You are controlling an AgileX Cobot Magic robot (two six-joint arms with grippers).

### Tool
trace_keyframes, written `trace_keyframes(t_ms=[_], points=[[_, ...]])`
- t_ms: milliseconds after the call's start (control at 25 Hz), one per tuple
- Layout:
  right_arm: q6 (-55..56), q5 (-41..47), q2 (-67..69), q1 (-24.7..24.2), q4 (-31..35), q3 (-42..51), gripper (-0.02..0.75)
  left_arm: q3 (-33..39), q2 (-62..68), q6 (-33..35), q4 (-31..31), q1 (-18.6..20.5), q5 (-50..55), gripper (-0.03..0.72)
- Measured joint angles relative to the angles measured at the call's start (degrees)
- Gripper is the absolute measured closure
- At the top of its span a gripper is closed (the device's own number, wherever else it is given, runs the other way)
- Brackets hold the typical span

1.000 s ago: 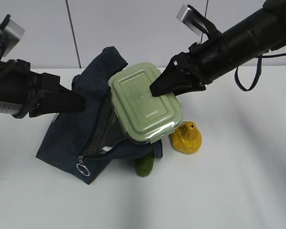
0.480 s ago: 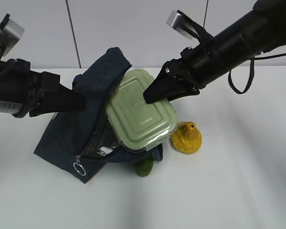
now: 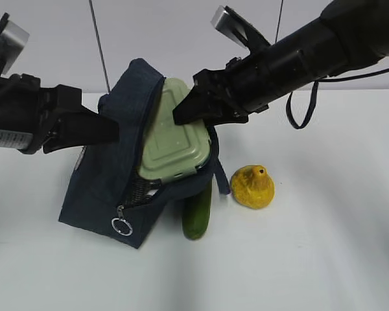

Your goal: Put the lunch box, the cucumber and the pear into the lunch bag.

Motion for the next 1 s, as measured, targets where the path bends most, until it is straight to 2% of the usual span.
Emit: trace_keyframes(t_ms=[240,560,1000], points=[[0.1,-1.7,3.9,2.8,0.7,-0.4,0.347,0.0,0.0,0.1,1.5,0.0,-0.7,0.685],[-0.2,-4.3,3.9,3.1,2.2,-1.1,0.347,0.0,0.1,0.1,6.0,0.0,-6.1,0.685],[-1.2,-7.0,4.0,4.2,2.1,-1.1,0.347,0.0,6.3,0.1,5.7,0.0,-4.8,0.685]])
